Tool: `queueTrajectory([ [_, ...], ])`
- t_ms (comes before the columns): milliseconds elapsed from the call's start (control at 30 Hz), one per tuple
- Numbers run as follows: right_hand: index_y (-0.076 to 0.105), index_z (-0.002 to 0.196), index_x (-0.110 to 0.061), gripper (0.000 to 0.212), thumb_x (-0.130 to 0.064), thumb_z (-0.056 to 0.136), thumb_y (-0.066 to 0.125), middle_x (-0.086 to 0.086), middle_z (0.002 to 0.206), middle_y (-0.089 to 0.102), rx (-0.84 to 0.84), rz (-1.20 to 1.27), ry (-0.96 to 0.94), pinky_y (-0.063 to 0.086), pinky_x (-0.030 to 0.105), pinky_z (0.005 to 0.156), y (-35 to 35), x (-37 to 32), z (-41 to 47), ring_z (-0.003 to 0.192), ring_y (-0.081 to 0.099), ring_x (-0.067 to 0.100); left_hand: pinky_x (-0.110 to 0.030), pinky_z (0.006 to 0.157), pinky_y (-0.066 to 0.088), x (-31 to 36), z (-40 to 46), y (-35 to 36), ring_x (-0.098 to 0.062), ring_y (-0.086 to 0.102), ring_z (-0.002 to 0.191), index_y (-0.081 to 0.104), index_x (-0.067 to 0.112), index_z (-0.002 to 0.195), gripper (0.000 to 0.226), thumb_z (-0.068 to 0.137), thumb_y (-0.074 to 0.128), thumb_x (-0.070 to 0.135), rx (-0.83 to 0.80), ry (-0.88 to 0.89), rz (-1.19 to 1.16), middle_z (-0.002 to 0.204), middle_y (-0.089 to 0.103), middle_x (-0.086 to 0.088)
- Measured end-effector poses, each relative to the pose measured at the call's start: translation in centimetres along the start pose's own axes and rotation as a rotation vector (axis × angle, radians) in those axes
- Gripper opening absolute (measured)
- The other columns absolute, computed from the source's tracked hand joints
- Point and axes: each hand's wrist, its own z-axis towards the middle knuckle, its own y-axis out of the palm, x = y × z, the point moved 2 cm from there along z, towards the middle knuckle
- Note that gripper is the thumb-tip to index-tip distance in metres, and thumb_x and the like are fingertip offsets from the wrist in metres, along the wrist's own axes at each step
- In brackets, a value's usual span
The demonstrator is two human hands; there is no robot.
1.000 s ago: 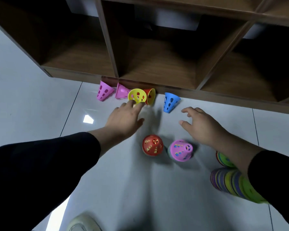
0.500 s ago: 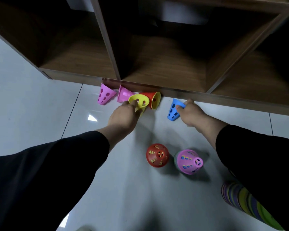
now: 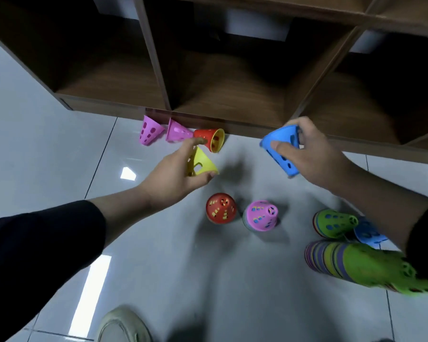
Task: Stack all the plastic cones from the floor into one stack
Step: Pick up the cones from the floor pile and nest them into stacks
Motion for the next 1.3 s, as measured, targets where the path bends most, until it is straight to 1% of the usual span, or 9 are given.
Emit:
queueTrajectory([
  [167,0.038,0.129,-0.051,0.066,-0.071,0.069,0.056,-0.011,0.093,0.060,-0.334,-0.620,-0.093,0.040,0.024,0.065,-2.0,-1.4,-5.9,0.077,0.055,0.008,-0.023,0.065,0.038,1.1,-2.6,-0.2,-0.014,0.050,0.080,0.010,0.044,0.156,0.089,0.087,0.066,0.054,-0.197,0.227,0.511,0.105,0.055,0.001],
  [267,0.032,0.148,-0.035,0.077,-0.060,0.081,0.061,0.002,0.108,0.059,-0.440,-0.818,-0.137,0.043,0.032,0.078,-0.3,-1.2,-8.0,0.092,0.056,0.021,-0.033,0.073,0.053,2.2,-3.4,1.1,-0.019,0.057,0.085,0.008,0.041,0.157,0.088,0.089,0.064,0.052,-0.322,0.276,0.702,0.110,0.059,-0.003],
  [400,0.046,0.132,-0.019,0.065,-0.059,0.084,0.063,0.007,0.106,0.058,-0.474,-0.976,-0.108,0.051,0.038,0.084,3.2,-0.9,-8.7,0.096,0.060,0.030,-0.038,0.079,0.055,4.1,-3.1,4.0,-0.030,0.060,0.096,0.027,0.032,0.154,0.072,0.092,0.059,0.047,-0.415,0.277,0.840,0.112,0.060,-0.008],
  [533,0.049,0.121,-0.019,0.065,-0.068,0.081,0.064,0.004,0.102,0.051,-0.495,-0.945,-0.036,0.045,0.033,0.074,5.3,-0.5,-7.8,0.088,0.057,0.026,-0.041,0.083,0.054,4.4,-2.0,6.3,-0.031,0.059,0.102,0.044,0.018,0.142,0.060,0.090,0.067,0.039,-0.450,0.198,0.844,0.120,0.057,-0.011],
  [667,0.056,0.123,-0.021,0.075,-0.080,0.078,0.043,0.004,0.110,0.062,-0.309,-0.864,-0.143,0.053,0.039,0.082,4.0,-1.0,-5.7,0.100,0.062,0.026,-0.042,0.081,0.053,2.6,-1.2,4.6,-0.029,0.060,0.100,0.053,0.016,0.133,0.064,0.090,0.049,0.064,-0.259,0.259,0.647,0.118,0.060,-0.008],
  [767,0.058,0.131,-0.022,0.068,-0.069,0.083,0.049,0.004,0.123,0.062,-0.228,-0.741,-0.172,0.052,0.042,0.090,4.0,-1.6,-2.7,0.111,0.061,0.026,-0.040,0.082,0.053,-0.5,-0.1,2.1,-0.028,0.059,0.103,0.056,0.019,0.130,0.051,0.096,0.046,0.056,-0.069,0.254,0.654,0.121,0.062,-0.007],
  [900,0.053,0.137,-0.021,0.057,-0.051,0.090,0.064,0.005,0.137,0.054,-0.247,-0.689,-0.190,0.044,0.040,0.103,7.6,-2.1,3.0,0.126,0.051,0.027,-0.045,0.096,0.047,-4.8,4.0,-1.2,-0.033,0.051,0.120,0.046,0.021,0.139,0.051,0.094,0.055,0.044,0.023,0.107,0.813,0.137,0.051,-0.011],
  [1067,0.050,0.137,-0.018,0.064,-0.050,0.086,0.070,0.009,0.136,0.050,-0.252,-0.680,-0.179,0.039,0.042,0.109,12.8,-2.4,8.8,0.130,0.045,0.032,-0.045,0.083,0.044,-9.1,7.2,-4.5,-0.038,0.052,0.110,0.046,0.016,0.126,0.049,0.088,0.062,0.042,0.295,-0.235,0.754,0.123,0.052,-0.016],
  [1300,0.047,0.136,-0.017,0.068,-0.051,0.084,0.073,0.010,0.134,0.047,-0.226,-0.810,-0.140,0.045,0.045,0.104,16.0,-1.9,11.9,0.125,0.046,0.034,-0.048,0.088,0.046,-12.5,10.3,-5.7,-0.040,0.049,0.118,0.038,0.027,0.138,0.058,0.087,0.064,0.038,0.201,-0.328,0.637,0.133,0.045,-0.016],
])
